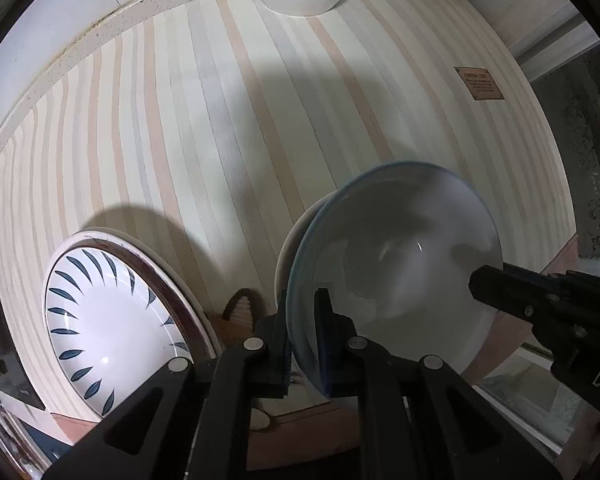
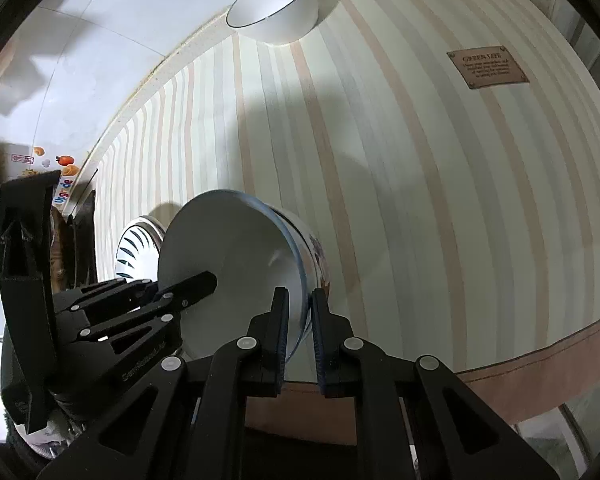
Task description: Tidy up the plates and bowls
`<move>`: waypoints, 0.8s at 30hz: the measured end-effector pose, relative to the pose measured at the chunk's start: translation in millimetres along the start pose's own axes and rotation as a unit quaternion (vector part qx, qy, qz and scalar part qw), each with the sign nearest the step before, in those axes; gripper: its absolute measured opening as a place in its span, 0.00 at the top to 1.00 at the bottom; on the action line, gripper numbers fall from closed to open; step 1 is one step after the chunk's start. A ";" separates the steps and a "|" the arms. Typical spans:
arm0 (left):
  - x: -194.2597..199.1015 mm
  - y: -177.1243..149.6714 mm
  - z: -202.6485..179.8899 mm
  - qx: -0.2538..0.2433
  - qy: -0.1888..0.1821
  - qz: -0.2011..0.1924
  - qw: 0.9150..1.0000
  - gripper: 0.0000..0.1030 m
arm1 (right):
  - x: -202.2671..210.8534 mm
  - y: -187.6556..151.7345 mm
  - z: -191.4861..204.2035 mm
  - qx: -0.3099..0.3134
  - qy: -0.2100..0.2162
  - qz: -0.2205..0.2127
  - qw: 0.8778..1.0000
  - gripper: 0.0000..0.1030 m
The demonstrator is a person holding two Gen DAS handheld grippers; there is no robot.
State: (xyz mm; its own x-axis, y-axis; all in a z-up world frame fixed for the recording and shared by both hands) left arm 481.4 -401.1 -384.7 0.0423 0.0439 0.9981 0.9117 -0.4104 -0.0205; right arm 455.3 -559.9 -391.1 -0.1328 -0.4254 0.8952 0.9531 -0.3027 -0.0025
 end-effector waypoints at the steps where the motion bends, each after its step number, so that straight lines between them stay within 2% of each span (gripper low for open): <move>1: -0.7 0.7 0.0 0.000 -0.001 0.002 1.000 0.92 | -1.0 0.2 0.0 -0.001 0.000 0.001 1.000 0.87; 9: -1.2 4.6 9.1 0.016 -0.024 0.020 0.999 0.91 | -11.2 5.4 -10.9 -0.028 0.024 0.021 0.999 0.88; 11: 2.1 3.7 12.0 0.012 -0.011 0.017 1.000 0.91 | -13.9 6.6 -12.1 -0.030 0.027 0.027 0.999 0.88; 18: 25.6 12.0 17.2 0.007 -0.018 -0.006 1.000 0.90 | -10.6 16.3 -11.6 -0.030 0.036 0.035 0.998 0.88; 22: 46.7 35.5 23.7 0.022 -0.029 -0.036 0.999 0.90 | 19.2 46.3 -13.7 -0.034 0.052 0.001 0.998 0.87; 24: 57.8 58.3 30.4 0.033 -0.028 -0.057 0.997 0.82 | 34.1 68.3 -13.5 -0.032 0.053 -0.022 0.998 0.84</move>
State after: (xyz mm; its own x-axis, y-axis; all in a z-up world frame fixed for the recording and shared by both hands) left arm 549.4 -394.7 -330.0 -0.0415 0.1377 0.9896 0.9368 -0.3390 0.0865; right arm 512.1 -606.6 -366.8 -0.2054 -0.4976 0.8427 0.9268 -0.3755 0.0041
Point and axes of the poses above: each gripper's, at about its wrist camera, not at the fingertips, and x roughly against the way its jaws point, z to its left, y to its top, the point moved 3 cm from there along -x, roughly the way its jaws point, and after that the axes turned 1 degree about y, right-handed, at the moved point
